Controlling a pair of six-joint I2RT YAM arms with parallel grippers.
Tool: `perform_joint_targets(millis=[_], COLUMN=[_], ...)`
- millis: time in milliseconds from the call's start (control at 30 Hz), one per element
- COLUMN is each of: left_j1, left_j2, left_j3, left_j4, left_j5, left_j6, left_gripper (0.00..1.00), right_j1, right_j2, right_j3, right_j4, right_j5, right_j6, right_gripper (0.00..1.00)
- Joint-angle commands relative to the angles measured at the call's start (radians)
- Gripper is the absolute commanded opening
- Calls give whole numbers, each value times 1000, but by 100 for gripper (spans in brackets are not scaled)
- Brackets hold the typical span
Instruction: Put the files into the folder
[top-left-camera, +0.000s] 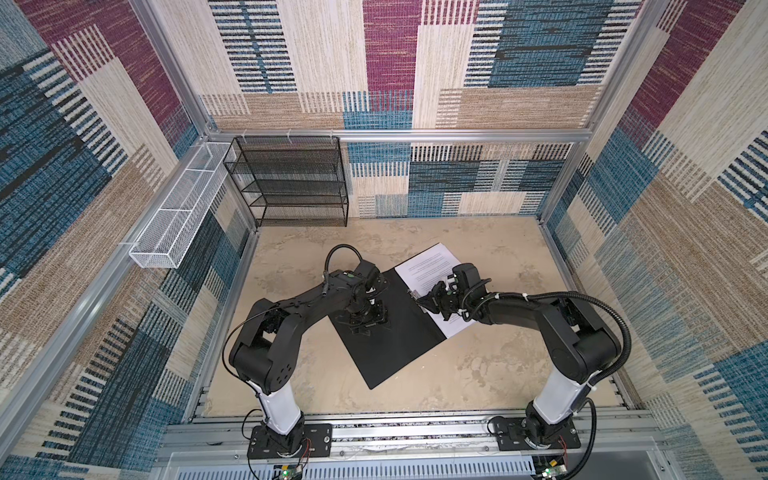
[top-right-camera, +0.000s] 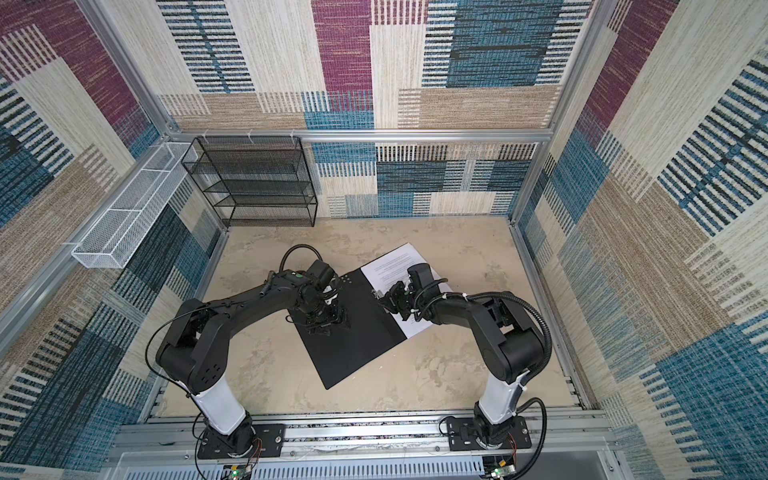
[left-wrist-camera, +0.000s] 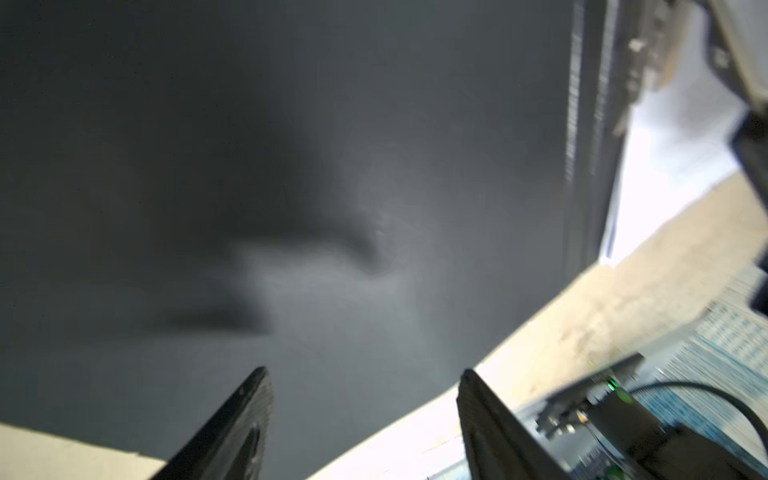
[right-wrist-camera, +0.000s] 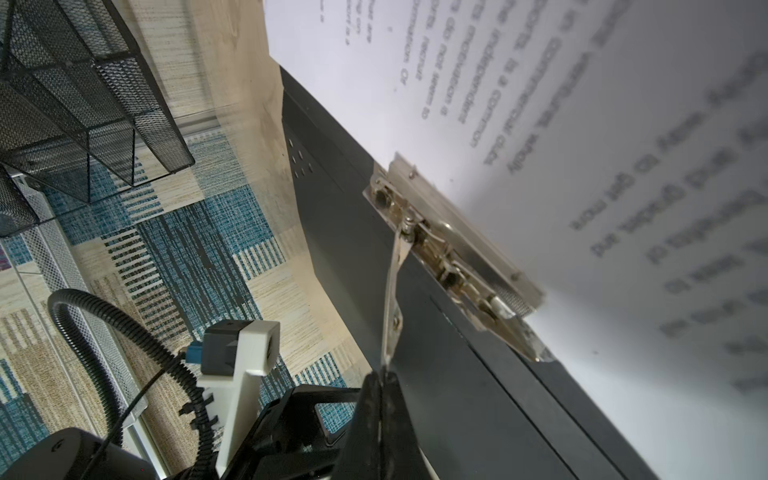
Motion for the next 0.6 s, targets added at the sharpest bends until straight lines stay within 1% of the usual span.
perform_joint_targets(millis=[0,67,100,200,233,300,433,567], left_j1=[0,-7,-10,-11,-11,-13,-19,-19], left_j2=[14,17,18,48,66,113,159,189], left_j3=[-31,-69,-81,-92,-90,-81,-110,-134], left_j4=[18,47,52,8,-9,-50,-41,-31], left_j5=[-28,-22,-37,-112,-137,-161,-182,-207], left_j6=[-43,-59,-67,-83,-89,-97,-132,-163], left_gripper=[71,71,71,70,67,63,63,63], right_j1=[2,2,2,2,2,2,-4,-17], right_j2=[-21,-7,2,30,35,49,109,149], right_j3=[-5,13,20,43,57,96,223,268], right_j4=[86,79,80,67,47,-15,-233,-338], right_j5=[55,51,42,19,17,12,6,3], right_j6=[53,46,41,17,-5,-67,-265,-381], right_gripper=[0,0,0,0,0,0,0,0])
